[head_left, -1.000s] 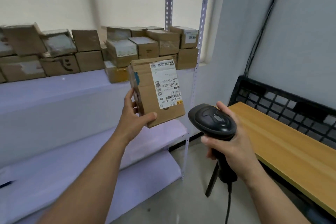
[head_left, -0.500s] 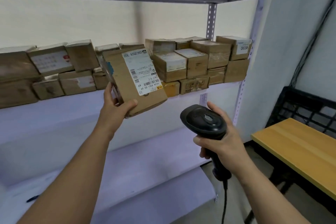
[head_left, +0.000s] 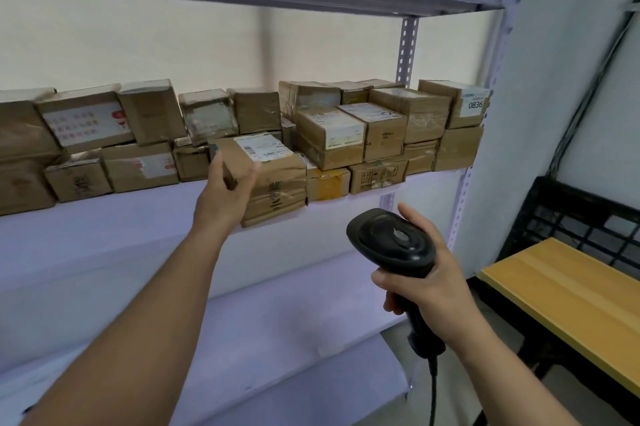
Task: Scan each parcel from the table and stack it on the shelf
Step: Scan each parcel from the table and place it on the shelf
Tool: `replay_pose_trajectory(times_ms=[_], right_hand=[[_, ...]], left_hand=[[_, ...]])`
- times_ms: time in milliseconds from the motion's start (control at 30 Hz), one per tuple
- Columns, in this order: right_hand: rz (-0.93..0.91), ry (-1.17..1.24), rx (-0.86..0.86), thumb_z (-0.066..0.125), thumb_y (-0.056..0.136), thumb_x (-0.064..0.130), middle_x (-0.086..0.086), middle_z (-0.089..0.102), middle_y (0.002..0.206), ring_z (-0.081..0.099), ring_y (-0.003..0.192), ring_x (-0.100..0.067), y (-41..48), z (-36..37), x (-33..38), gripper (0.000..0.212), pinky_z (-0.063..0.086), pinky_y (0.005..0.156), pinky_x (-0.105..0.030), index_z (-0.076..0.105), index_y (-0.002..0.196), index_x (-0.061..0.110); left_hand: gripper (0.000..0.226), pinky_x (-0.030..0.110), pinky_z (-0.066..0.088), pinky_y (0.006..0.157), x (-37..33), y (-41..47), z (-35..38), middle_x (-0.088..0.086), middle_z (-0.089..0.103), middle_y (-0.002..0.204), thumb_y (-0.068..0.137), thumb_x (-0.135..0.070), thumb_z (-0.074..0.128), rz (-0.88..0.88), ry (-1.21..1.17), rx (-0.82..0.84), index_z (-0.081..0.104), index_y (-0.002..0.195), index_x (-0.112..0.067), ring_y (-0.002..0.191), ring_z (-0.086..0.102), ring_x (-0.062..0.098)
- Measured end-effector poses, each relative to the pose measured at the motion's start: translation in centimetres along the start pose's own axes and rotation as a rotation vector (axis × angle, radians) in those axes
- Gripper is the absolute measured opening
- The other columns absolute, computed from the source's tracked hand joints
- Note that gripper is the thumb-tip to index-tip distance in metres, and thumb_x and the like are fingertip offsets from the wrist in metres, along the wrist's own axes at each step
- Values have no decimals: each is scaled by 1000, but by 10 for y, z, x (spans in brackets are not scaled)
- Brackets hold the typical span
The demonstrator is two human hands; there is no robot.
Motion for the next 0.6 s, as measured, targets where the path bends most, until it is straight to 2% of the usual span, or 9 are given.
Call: replay_pose_trajectory(times_ms=[67, 167, 333, 433, 500, 600], right_hand=[[-2, 5, -6, 77, 73, -10, -3, 63, 118, 61, 54, -34, 1, -2, -1, 91, 55, 54, -43, 45, 135, 48], [-4, 13, -8, 76, 73, -10, -2, 63, 117, 61, 54, -34, 4, -2, -2, 90, 55, 54, -43, 45, 132, 49], [-5, 8, -1, 77, 72, -10, -4, 62, 118, 61, 53, -33, 5, -1, -5, 89, 56, 53, -41, 46, 130, 51], [7, 4, 0, 77, 72, -9, -5, 62, 117, 61, 53, -33, 5, -3, -9, 89, 56, 53, -41, 46, 129, 52], [12, 4, 0, 77, 72, -9, -4, 63, 117, 61, 53, -33, 5, -5, -11, 89, 56, 54, -42, 47, 129, 53], [20, 9, 2, 77, 72, -8, -3, 62, 119, 61, 54, -33, -1, -8, -14, 89, 57, 55, -44, 46, 130, 52]], left_hand=[[94, 44, 35, 110, 3, 2, 6, -2, 34, 154, 81, -51, 71, 29, -14, 48, 11, 152, -38, 138, 37, 23], [98, 44, 38, 108, 7, 7, 9, -2, 37, 152, 80, -31, 77, 55, 5, 49, 10, 152, -38, 135, 40, 23], [98, 44, 38, 109, 12, 11, 10, -3, 39, 151, 83, -25, 75, 61, -31, 45, 7, 152, -38, 134, 42, 21], [102, 36, 34, 110, 15, 8, 12, -4, 37, 152, 82, -23, 76, 59, -59, 33, 4, 154, -31, 135, 39, 17], [103, 36, 33, 111, 16, 3, 11, -2, 35, 152, 79, -26, 79, 89, -45, -6, 8, 154, -27, 135, 36, 15], [92, 43, 27, 114, 14, -19, 8, 7, 31, 153, 79, -31, 77, 149, 141, -155, 22, 151, -18, 141, 26, 25]])
Point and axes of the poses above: each hand's wrist, its own y-axis towards the middle knuckle, its own z-axis out of the palm, x = y × z, the point moved 7 cm from there along y, towards the middle knuckle
